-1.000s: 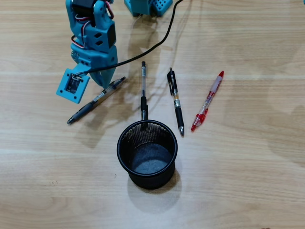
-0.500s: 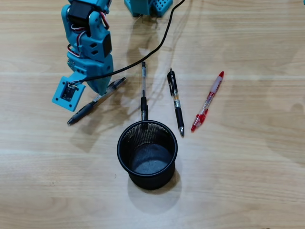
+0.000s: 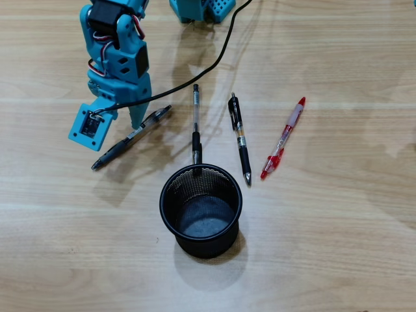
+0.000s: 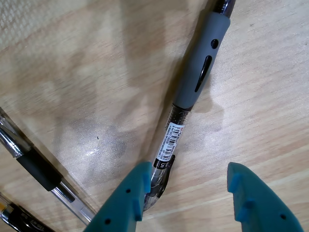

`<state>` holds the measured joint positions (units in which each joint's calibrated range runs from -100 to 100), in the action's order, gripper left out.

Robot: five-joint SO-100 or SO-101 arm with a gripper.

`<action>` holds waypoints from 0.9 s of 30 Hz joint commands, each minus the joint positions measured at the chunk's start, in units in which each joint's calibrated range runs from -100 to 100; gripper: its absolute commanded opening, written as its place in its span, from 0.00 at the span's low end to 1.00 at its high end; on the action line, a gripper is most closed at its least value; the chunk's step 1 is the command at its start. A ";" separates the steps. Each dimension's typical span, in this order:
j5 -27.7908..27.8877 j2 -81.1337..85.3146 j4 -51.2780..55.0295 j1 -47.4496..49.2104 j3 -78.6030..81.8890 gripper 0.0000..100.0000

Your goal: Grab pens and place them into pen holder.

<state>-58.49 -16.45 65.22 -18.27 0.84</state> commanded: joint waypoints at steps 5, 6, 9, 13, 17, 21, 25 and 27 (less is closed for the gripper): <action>0.00 -2.57 -0.70 0.70 -3.14 0.18; 0.00 -3.33 -0.70 0.70 -3.14 0.18; 0.10 -5.68 -0.78 0.79 -4.67 0.18; 0.05 -8.20 -0.44 1.15 -7.38 0.18; 0.00 -9.71 -0.70 1.97 -7.92 0.18; 0.00 -10.47 -0.35 2.06 -7.74 0.18; 0.00 -11.05 -0.52 1.88 -7.11 0.17; 0.00 -11.64 -0.61 1.61 -7.11 0.13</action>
<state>-58.49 -27.82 65.05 -16.46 -4.75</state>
